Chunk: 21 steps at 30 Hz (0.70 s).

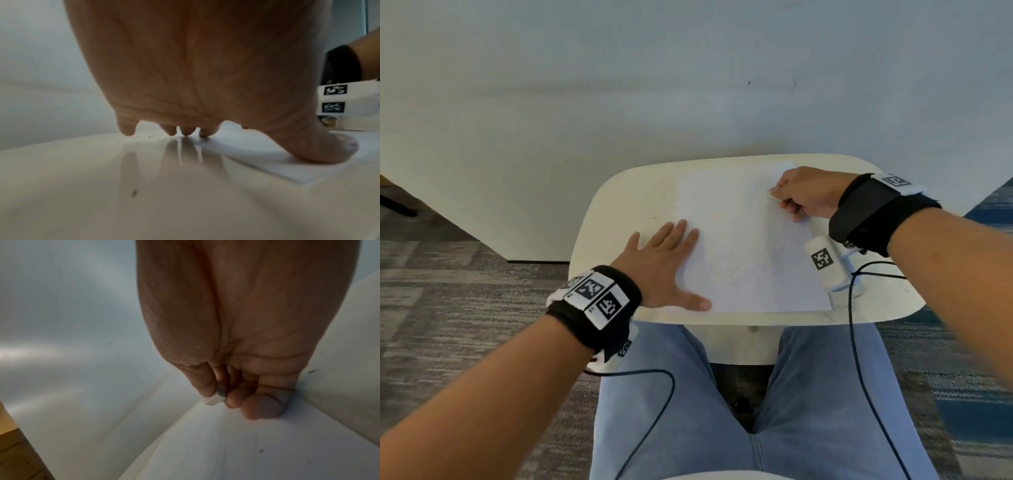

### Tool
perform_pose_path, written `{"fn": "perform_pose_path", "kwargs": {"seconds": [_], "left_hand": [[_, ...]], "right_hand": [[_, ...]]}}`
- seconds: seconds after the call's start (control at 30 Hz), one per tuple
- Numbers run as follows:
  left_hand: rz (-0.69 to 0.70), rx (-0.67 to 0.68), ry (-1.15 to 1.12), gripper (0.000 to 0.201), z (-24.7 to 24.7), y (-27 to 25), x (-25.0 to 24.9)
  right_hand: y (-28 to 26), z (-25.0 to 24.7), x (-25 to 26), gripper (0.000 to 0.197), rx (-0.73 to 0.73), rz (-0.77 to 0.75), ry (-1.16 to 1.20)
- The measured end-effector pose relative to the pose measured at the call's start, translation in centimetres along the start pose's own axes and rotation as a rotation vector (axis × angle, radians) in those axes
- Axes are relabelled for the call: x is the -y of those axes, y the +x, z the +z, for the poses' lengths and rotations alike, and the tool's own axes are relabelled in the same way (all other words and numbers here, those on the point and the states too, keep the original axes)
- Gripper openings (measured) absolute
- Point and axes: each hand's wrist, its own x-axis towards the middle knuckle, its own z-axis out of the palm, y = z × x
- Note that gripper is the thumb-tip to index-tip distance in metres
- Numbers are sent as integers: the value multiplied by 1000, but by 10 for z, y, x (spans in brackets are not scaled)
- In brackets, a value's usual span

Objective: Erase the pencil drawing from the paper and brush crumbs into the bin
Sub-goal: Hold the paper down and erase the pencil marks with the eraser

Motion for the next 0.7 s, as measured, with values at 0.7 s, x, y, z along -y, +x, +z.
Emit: {"fn": "perform_pose_path", "kwargs": {"seconds": [0.7], "left_hand": [[59, -62, 1, 123, -7, 23, 2]], "right_hand": [[-33, 73, 31, 14, 107, -558, -618]]}}
